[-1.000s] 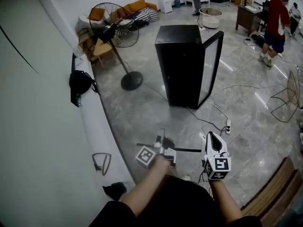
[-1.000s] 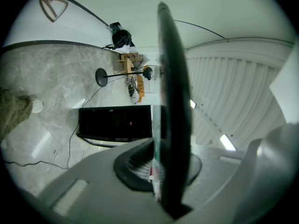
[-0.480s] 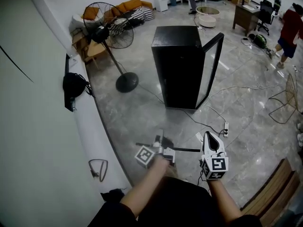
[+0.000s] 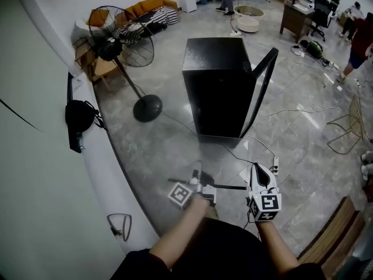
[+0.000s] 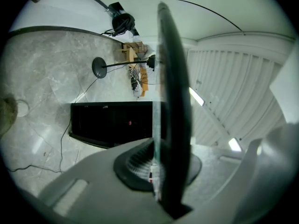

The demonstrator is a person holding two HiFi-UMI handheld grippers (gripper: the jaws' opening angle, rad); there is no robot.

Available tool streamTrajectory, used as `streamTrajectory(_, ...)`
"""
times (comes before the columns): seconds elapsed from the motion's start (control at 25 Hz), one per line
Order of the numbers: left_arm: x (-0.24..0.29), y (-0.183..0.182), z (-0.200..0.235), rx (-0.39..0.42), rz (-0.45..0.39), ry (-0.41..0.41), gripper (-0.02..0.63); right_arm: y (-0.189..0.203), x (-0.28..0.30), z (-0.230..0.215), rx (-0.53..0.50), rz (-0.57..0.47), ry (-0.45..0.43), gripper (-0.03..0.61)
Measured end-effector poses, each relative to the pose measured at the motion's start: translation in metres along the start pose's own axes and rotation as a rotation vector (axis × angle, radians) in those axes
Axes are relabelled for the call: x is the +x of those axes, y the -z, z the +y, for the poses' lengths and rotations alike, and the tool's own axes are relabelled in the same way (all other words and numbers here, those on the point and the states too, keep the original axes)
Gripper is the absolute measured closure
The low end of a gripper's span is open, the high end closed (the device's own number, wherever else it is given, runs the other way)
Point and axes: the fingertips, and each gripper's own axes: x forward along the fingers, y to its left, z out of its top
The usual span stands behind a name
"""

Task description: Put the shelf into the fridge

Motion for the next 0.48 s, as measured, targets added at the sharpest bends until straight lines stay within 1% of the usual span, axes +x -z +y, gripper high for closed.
streamTrajectory(0.32,0.079,-0.051,0.004,-0.019,0.061,-0.005,0.597,-0.027,0.092,0.012,-0.003,0.008,0.028,0.578)
streamTrajectory(0.48,0.114,-0.08,0.004,-0.026,0.075,0.011,0.597,-0.035,0.135,0.023,-0.015,0.011,0.032,0.578)
